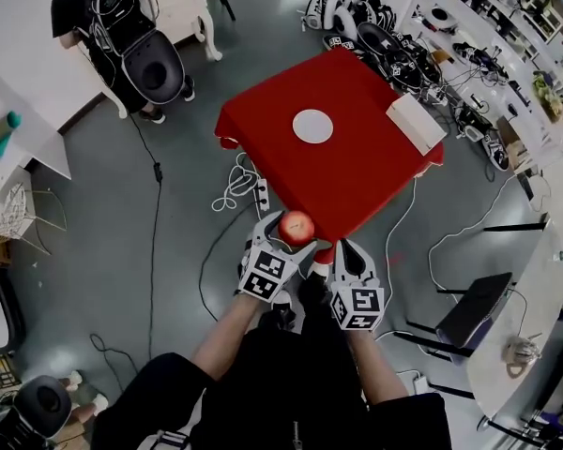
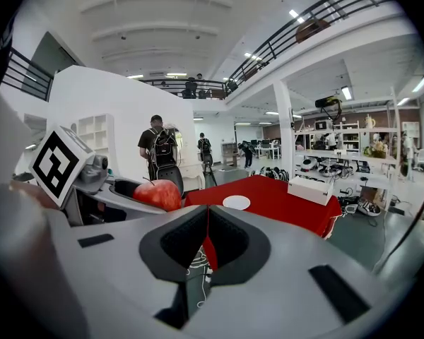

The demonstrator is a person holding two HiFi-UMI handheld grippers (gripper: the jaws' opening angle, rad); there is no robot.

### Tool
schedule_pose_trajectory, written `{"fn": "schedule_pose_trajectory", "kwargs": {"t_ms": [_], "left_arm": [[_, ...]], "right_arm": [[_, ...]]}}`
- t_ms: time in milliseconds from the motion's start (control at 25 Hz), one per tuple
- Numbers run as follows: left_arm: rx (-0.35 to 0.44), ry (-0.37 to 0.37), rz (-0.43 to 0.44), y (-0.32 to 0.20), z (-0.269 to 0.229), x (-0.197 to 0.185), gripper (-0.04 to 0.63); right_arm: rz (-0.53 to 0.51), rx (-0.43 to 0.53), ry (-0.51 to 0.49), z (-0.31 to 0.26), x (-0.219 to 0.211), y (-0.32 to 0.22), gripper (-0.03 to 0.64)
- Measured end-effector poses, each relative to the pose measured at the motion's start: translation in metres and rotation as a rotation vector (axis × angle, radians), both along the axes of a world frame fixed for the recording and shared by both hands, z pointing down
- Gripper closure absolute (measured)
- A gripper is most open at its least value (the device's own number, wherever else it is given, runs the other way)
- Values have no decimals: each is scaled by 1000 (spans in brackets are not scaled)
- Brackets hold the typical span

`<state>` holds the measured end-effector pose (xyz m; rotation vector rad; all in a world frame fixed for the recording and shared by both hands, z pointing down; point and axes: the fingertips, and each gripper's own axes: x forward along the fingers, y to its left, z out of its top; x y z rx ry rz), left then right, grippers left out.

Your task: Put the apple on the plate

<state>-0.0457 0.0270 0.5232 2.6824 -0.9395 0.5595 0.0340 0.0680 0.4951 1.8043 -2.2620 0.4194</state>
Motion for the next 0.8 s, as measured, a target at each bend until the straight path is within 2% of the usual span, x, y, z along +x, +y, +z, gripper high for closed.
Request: {"fn": "schedule_pose_trajectory", "kwargs": {"t_ms": [320, 800], "left_arm": [[-4, -22, 8, -37, 9, 19, 190], [-25, -26, -28, -121, 15, 57, 190]], "right_arm": [[5, 1, -21, 9, 19, -38, 605], [-40, -2, -46, 16, 56, -131, 605]]}}
